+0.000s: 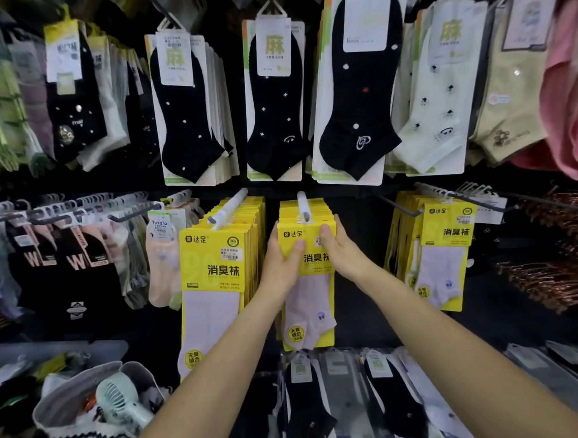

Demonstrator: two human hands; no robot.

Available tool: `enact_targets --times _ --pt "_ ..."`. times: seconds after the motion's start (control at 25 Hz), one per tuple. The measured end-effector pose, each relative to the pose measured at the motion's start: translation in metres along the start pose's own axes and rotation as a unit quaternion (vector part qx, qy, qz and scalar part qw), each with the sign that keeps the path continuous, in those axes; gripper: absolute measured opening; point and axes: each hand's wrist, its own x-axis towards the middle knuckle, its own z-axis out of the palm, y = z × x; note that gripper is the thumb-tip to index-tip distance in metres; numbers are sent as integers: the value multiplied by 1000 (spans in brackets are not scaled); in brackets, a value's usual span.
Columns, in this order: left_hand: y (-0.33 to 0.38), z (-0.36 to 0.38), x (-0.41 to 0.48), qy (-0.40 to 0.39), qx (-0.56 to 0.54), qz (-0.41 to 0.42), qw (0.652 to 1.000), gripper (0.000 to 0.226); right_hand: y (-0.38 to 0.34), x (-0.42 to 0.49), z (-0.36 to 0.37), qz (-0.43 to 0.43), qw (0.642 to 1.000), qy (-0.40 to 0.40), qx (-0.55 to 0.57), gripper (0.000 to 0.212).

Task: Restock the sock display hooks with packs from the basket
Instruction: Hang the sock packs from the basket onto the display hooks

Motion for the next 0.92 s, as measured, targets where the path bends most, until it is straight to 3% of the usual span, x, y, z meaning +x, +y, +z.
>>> enact_targets --times 0.16,0.32,0.44,0.68,0.92 --pt "-23 2 -43 -9 4 -43 999 46 34 -38 2 -22 999 -37 -19 52" --pt "-58 -1 -121 -20 27 -144 989 65 106 -111 -2 79 994 -65 -23 71" --pt "-84 -2 -178 -19 88 -243 966 76 159 -178 -6 156 983 -90 -26 67" --pt "-130 14 -296 -115 131 -363 915 58 239 -284 14 280 948 -137 -66 57" --pt "-180 -4 -347 -160 273 -382 869 42 275 -352 34 337 924 -142 -109 50"
